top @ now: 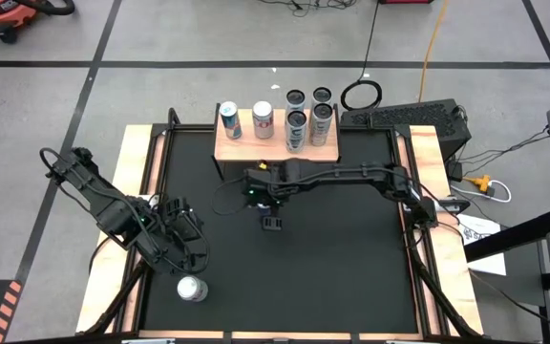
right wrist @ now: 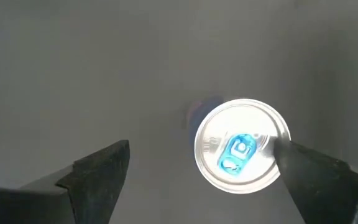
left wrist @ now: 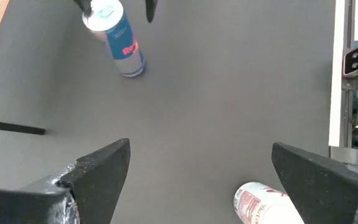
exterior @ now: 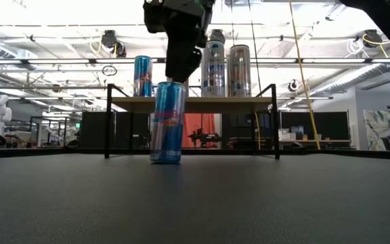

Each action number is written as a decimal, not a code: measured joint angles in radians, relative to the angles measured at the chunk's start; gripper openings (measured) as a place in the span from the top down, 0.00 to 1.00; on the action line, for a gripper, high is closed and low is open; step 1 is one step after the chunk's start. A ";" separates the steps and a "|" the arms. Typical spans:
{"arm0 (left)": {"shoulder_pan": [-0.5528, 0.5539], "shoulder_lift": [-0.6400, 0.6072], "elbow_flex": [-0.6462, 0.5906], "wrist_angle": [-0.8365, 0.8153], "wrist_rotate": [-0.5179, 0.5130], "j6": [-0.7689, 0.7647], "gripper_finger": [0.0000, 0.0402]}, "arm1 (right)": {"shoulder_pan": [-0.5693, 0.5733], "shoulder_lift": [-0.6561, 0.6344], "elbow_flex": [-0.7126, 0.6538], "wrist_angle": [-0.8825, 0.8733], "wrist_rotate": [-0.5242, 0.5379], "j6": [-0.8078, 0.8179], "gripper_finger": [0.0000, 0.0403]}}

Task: Place canned beverage on shelf
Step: Put the blue soda can on the shelf aligned with the other blue soda can

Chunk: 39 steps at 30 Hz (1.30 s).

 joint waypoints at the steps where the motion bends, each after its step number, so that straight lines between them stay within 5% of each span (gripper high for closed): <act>1: 0.000 0.000 0.000 0.000 -0.001 0.000 0.02 | 0.002 -0.007 -0.001 -0.002 0.000 0.006 0.06; 11: 0.000 0.000 0.000 0.001 -0.007 0.000 0.02 | 0.007 -0.035 -0.003 -0.015 0.005 0.017 0.06; 17: 0.000 0.000 0.000 0.000 -0.007 0.001 0.02 | -0.001 -0.035 -0.003 -0.005 0.106 -0.030 0.06; 39: 0.000 0.000 0.000 0.005 -0.009 0.043 0.02 | -0.028 -0.008 -0.002 0.040 0.058 -0.018 0.06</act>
